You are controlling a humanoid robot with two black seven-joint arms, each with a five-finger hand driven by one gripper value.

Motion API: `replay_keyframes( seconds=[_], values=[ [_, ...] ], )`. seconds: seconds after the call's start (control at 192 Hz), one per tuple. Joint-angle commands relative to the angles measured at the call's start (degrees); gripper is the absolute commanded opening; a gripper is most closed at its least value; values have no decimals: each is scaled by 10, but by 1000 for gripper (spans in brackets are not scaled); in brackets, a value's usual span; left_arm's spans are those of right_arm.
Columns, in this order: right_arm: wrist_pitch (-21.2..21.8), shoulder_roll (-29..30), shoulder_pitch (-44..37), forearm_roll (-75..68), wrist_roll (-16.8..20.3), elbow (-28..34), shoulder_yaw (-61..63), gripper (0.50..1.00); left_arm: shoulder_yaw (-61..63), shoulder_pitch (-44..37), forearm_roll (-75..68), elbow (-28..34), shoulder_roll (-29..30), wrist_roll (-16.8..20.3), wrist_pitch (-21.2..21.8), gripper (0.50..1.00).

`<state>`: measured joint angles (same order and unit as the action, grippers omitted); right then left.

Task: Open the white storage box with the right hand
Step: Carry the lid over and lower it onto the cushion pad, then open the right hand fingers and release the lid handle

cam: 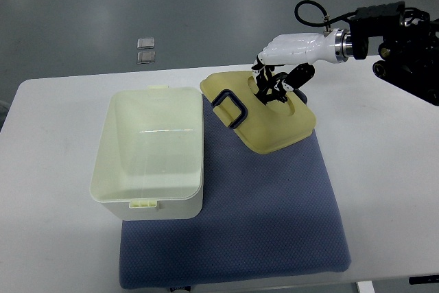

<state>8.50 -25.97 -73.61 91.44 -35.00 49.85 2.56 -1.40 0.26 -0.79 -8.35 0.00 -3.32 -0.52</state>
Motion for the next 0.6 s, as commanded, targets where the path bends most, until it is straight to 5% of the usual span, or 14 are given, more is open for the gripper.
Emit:
replay_keyframes(
  seconds=[0.0, 0.402, 0.595],
  values=[
    [-11, 0, 11, 2, 0, 0, 0, 500, 0, 0, 0, 0, 0, 0, 0, 1000],
    [-19, 7, 47, 15, 0, 1, 1, 500, 0, 0, 0, 0, 0, 0, 0, 1000],
    [36, 5, 45, -5, 0, 2, 9, 500, 0, 0, 0, 0, 0, 0, 0, 1000]
  ],
)
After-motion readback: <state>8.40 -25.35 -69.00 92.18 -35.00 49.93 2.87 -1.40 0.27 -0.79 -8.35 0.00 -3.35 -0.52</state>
